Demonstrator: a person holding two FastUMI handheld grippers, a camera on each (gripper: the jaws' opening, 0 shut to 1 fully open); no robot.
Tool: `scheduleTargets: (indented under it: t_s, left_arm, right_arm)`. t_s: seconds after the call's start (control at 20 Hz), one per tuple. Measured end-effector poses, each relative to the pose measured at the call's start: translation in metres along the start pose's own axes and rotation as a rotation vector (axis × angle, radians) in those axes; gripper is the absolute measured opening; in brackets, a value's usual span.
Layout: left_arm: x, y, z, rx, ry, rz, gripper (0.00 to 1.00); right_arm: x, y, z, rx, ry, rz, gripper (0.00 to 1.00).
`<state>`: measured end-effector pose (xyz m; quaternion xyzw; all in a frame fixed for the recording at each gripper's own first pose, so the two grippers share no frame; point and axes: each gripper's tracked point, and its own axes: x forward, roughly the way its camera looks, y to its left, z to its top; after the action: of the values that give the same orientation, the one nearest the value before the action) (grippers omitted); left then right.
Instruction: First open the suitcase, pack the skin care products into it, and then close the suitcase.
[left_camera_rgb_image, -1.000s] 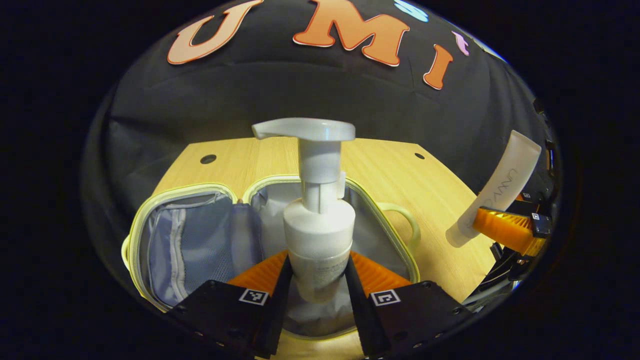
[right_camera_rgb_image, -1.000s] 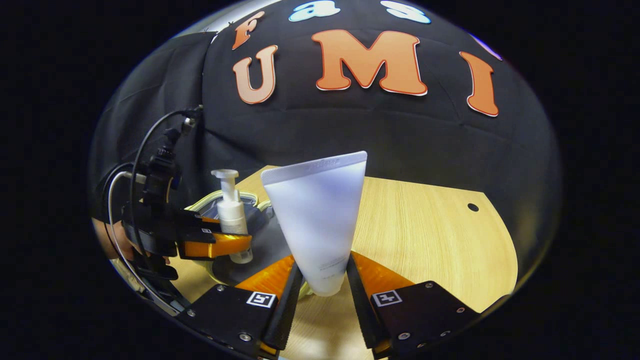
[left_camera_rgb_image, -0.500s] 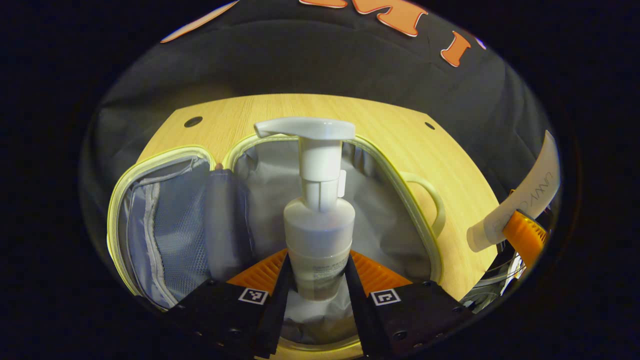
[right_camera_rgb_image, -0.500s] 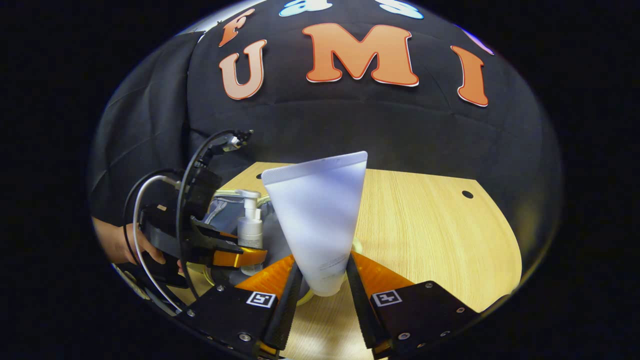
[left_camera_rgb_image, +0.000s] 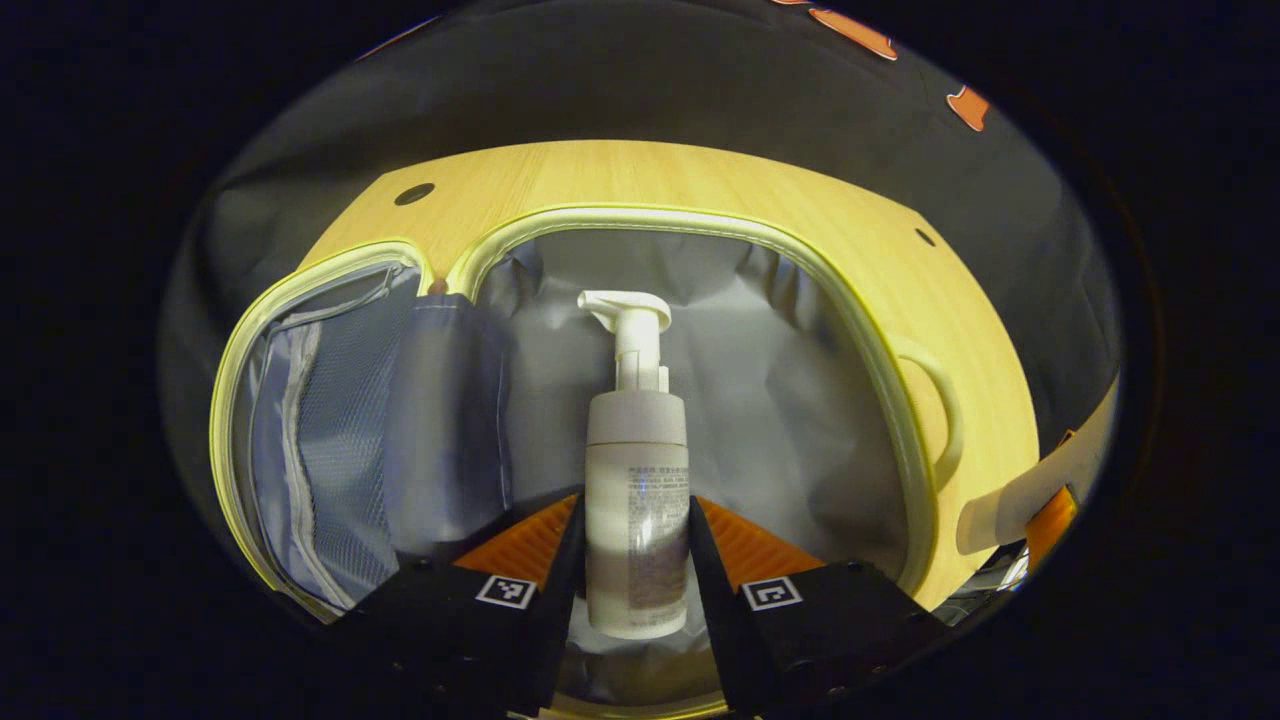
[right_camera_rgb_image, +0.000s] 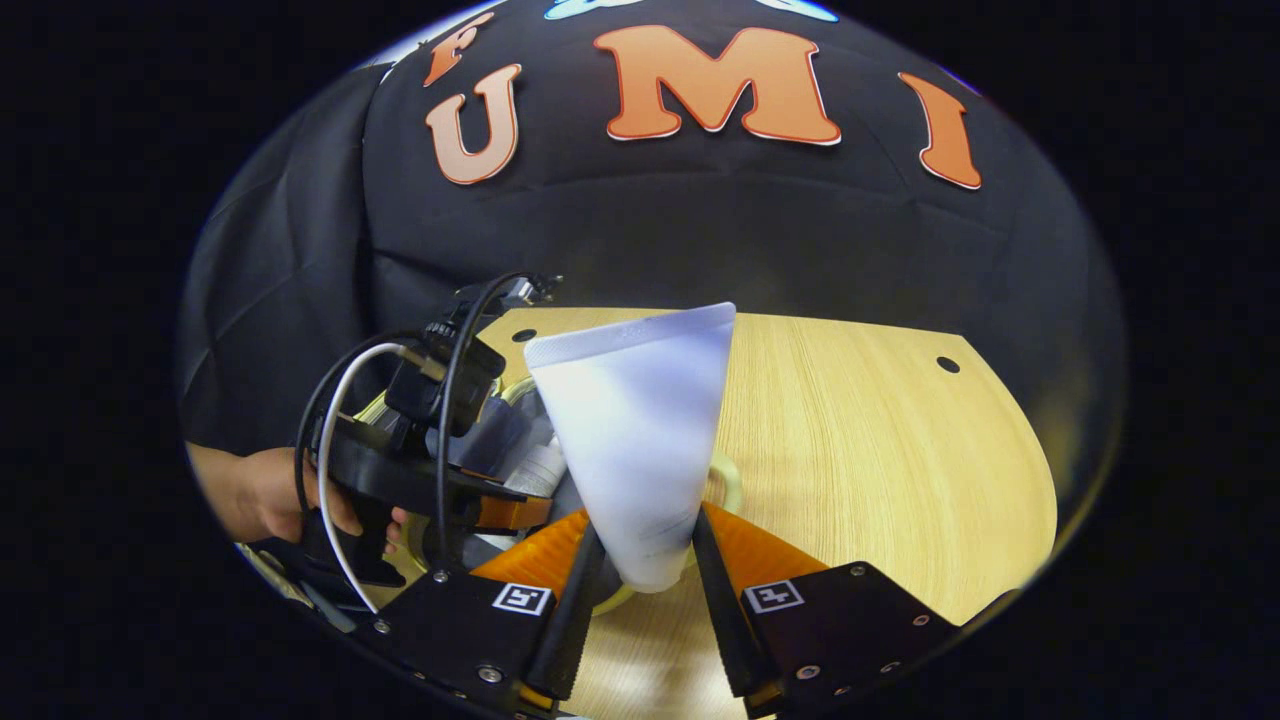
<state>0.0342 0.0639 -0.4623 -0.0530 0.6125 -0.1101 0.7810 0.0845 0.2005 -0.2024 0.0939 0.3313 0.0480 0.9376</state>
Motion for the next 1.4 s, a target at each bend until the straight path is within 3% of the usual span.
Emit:
scheduleTargets:
  t_s: [0.1,0.2,0.35,0.7,1.05,1.3,1.35,1.4]
  left_arm:
    - [-0.005,-0.009,0.003,-0.011,-0.025,-0.038,0.64]
    - [-0.018,-0.014,0.007,-0.020,-0.071,-0.085,0.77]
    - [-0.051,-0.006,0.013,-0.016,-0.176,-0.092,0.88]
    - [-0.113,0.053,0.012,-0.069,-0.321,-0.035,0.91]
    - [-0.130,0.137,0.004,-0.204,-0.371,0.044,0.91]
    - [-0.129,0.205,0.003,-0.282,-0.384,0.091,0.89]
    - [-0.129,0.216,0.006,-0.301,-0.390,0.095,0.91]
    - [-0.130,0.228,0.003,-0.322,-0.391,0.103,0.91]
  right_arm:
    - [0.009,0.005,-0.003,0.008,0.025,0.021,0.56]
    - [0.015,0.009,-0.004,0.004,0.044,0.037,0.56]
    - [0.022,0.015,-0.001,0.004,0.047,0.061,0.56]
    - [0.044,0.022,0.000,0.035,0.067,0.080,0.56]
    - [0.067,0.049,-0.014,0.031,0.127,0.087,0.55]
    - [0.051,0.035,0.008,0.045,0.062,0.050,0.55]
    - [0.046,0.029,0.013,0.039,0.046,0.026,0.48]
    - [0.041,0.023,0.017,0.029,0.032,0.006,0.55]
